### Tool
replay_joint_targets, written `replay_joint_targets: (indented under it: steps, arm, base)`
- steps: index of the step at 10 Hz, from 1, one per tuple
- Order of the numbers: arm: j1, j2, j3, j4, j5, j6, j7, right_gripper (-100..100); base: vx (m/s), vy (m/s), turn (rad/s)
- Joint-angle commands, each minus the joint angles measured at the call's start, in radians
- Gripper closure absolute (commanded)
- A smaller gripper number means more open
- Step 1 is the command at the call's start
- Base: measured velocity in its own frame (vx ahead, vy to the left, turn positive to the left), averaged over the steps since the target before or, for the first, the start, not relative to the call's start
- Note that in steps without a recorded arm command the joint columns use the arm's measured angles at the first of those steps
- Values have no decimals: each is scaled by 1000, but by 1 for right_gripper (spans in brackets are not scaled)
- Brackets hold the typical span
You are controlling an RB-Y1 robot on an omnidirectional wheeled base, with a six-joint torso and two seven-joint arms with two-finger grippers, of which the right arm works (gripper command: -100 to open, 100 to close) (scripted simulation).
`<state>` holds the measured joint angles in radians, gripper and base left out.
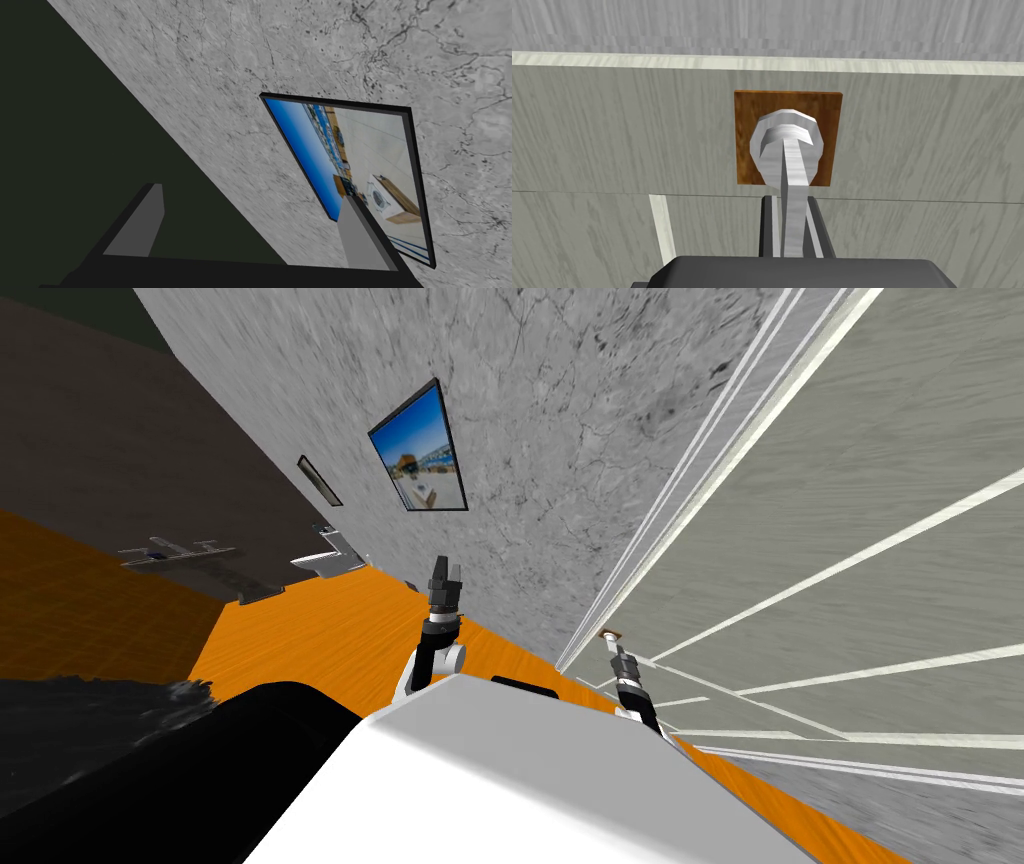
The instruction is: Pull the door open
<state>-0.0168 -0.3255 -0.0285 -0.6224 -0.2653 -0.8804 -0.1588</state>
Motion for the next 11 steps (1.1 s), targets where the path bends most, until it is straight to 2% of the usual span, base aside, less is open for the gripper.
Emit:
replay_joint_targets:
  steps: [1,7,8,11]
  arm:
    - [12,-5,16,0,8,-8,-15,100]
    - [49,-51,79,-15,39,-47,-84,100]
    - [46,-44,74,-14,37,-40,-76,100]
    - [79,-74,109,-16,49,-83,-115,100]
  base:
    - [-187,-34,81]
    - [-220,-49,113]
    - [-95,-17,26]
    - [-202,-43,134]
